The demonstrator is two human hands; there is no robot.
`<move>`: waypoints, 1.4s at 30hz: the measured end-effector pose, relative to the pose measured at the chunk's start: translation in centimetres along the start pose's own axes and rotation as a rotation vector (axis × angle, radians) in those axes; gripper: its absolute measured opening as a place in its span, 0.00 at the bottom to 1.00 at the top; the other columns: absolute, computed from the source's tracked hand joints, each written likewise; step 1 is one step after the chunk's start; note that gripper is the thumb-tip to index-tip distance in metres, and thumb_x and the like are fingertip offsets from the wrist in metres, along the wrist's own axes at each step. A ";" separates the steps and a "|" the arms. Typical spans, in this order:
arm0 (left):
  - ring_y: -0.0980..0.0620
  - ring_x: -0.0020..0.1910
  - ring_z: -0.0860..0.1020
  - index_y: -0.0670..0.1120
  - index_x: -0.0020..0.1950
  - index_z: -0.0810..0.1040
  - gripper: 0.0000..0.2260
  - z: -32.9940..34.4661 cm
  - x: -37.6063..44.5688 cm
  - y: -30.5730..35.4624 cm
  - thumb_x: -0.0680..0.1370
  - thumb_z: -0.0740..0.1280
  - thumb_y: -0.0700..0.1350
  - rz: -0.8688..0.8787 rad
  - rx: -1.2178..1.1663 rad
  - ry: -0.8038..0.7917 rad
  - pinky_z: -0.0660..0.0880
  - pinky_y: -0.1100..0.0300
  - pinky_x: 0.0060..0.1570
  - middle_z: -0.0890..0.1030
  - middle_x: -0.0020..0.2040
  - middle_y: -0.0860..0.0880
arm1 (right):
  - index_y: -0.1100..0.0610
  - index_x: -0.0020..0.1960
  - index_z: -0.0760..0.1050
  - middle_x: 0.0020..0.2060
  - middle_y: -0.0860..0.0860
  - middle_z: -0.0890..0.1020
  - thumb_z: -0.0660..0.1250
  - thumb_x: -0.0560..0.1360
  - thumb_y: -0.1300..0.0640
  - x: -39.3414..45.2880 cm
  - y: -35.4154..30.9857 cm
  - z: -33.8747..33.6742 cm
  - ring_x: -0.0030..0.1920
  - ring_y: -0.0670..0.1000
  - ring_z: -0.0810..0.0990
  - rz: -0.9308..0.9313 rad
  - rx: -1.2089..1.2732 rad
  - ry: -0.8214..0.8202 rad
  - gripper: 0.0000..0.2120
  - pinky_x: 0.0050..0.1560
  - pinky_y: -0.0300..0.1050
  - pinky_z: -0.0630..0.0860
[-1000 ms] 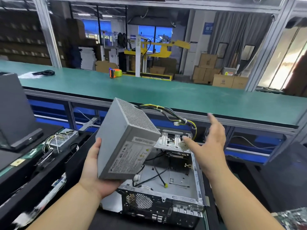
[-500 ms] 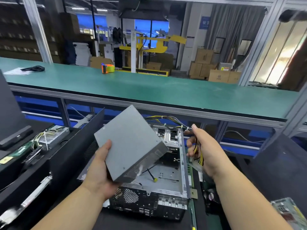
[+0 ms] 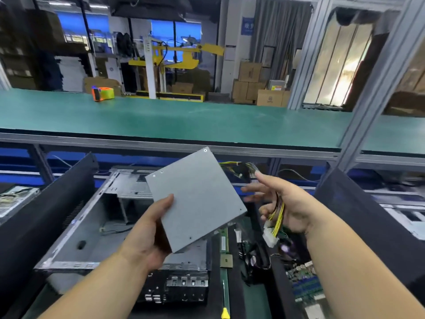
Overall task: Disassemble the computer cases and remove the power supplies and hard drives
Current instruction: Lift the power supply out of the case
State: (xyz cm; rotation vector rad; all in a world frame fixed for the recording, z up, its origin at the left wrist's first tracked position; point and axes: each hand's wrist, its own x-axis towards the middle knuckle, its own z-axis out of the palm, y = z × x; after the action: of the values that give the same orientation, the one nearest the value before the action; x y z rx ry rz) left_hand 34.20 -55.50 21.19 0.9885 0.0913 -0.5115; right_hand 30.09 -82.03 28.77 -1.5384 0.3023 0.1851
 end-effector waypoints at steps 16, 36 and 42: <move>0.42 0.53 0.72 0.51 0.40 0.87 0.12 9.7 4.3 -3.4 0.62 0.76 0.57 -0.092 0.173 -0.055 0.66 0.41 0.67 0.84 0.51 0.43 | 0.50 0.48 0.87 0.51 0.55 0.86 0.83 0.50 0.38 3.6 4.2 -7.8 0.49 0.54 0.86 0.061 0.030 -0.113 0.29 0.55 0.49 0.79; 0.57 0.69 0.66 0.58 0.73 0.68 0.22 5.8 9.4 -7.7 0.79 0.65 0.56 0.527 1.622 -0.024 0.63 0.59 0.69 0.69 0.68 0.59 | 0.64 0.65 0.66 0.60 0.59 0.73 0.79 0.59 0.38 12.4 9.2 -15.0 0.60 0.65 0.74 0.129 -0.711 0.911 0.46 0.53 0.59 0.76; 0.55 0.67 0.67 0.53 0.71 0.72 0.20 7.0 12.4 -9.0 0.79 0.63 0.55 0.664 1.988 -0.132 0.44 0.57 0.77 0.71 0.64 0.56 | 0.63 0.65 0.66 0.61 0.59 0.73 0.77 0.59 0.37 15.5 12.4 -15.3 0.61 0.63 0.73 0.102 -0.701 0.999 0.45 0.57 0.61 0.75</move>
State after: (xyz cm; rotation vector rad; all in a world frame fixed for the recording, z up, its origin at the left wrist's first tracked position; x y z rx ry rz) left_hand 39.95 -69.77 14.36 2.7353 -1.0382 0.1495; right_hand 39.88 -98.01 12.10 -2.2254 1.1988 -0.4768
